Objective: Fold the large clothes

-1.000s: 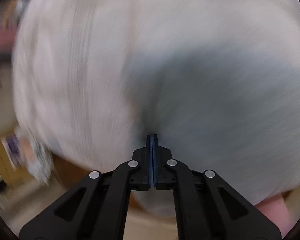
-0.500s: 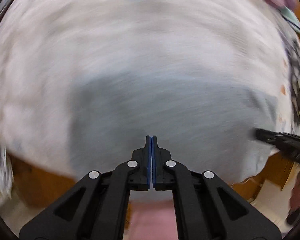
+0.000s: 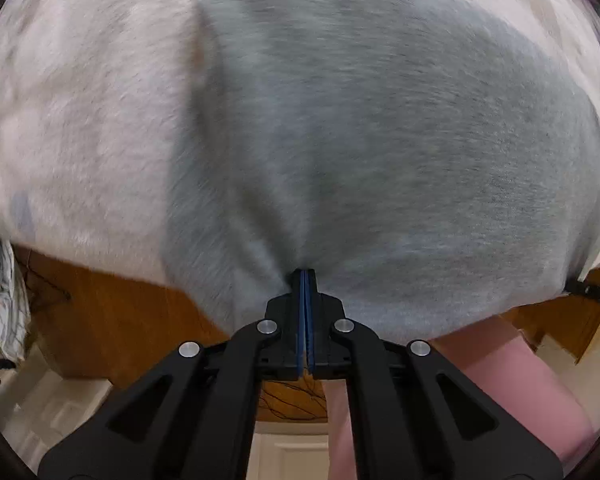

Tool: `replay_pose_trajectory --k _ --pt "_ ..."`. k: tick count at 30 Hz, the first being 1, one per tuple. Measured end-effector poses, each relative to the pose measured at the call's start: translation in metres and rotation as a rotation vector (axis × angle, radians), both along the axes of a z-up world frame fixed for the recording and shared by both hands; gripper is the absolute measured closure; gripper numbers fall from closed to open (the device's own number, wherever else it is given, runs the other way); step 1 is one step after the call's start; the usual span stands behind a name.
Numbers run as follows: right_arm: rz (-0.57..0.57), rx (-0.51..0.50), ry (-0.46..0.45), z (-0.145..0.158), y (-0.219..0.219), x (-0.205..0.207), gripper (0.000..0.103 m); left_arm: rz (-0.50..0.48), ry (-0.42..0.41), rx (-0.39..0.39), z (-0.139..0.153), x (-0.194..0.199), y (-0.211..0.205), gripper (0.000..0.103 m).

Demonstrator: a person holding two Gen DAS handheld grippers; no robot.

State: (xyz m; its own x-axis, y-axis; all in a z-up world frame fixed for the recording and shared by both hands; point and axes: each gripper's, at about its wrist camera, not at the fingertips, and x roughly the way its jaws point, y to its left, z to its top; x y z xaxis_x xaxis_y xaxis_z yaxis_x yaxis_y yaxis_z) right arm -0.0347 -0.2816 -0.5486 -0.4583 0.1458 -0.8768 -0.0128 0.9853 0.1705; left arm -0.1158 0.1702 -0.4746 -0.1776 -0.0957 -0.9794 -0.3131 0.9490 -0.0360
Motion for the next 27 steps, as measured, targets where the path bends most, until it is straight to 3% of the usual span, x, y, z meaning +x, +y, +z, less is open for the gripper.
replay_pose_trajectory --k 2,6,10,13,16,19,21,24,25,26,27 --pt "0.003 0.052 -0.02 0.014 -0.01 0.004 0.101 -0.033 -0.011 0.035 0.016 0.007 -0.006 0.102" --pt "0.035 0.216 -0.081 0.048 0.018 0.021 0.1 -0.025 -0.125 -0.074 0.05 0.022 -0.031 0.103" --pt "0.082 0.34 -0.075 0.042 0.084 0.032 0.1 -0.1 -0.11 -0.089 0.036 0.031 -0.076 0.102" --pt "0.144 0.327 -0.044 0.021 0.121 0.025 0.1 -0.13 -0.051 -0.014 0.008 0.035 -0.086 0.102" --pt "0.144 0.288 -0.014 0.005 0.113 0.021 0.103 -0.087 0.03 0.001 -0.008 0.013 -0.077 0.102" --pt "0.057 0.303 0.022 0.012 0.092 0.027 0.101 -0.048 0.029 0.028 0.003 0.005 -0.055 0.102" --pt "0.056 0.32 -0.037 0.031 0.074 0.037 0.097 -0.061 -0.004 0.073 0.018 0.006 -0.046 0.102" --pt "-0.003 0.317 -0.083 0.053 0.037 0.05 0.094 -0.047 -0.045 0.084 0.033 0.015 -0.038 0.094" --pt "-0.032 0.296 -0.104 0.057 0.024 0.055 0.088 -0.04 -0.057 0.09 0.038 0.02 -0.038 0.081" --pt "-0.048 0.276 -0.121 0.06 0.011 0.06 0.079 -0.039 -0.07 0.107 0.044 0.027 -0.042 0.062" --pt "-0.062 0.258 -0.139 0.063 0.0 0.065 0.072 -0.043 -0.088 0.126 0.05 0.03 -0.041 0.055"
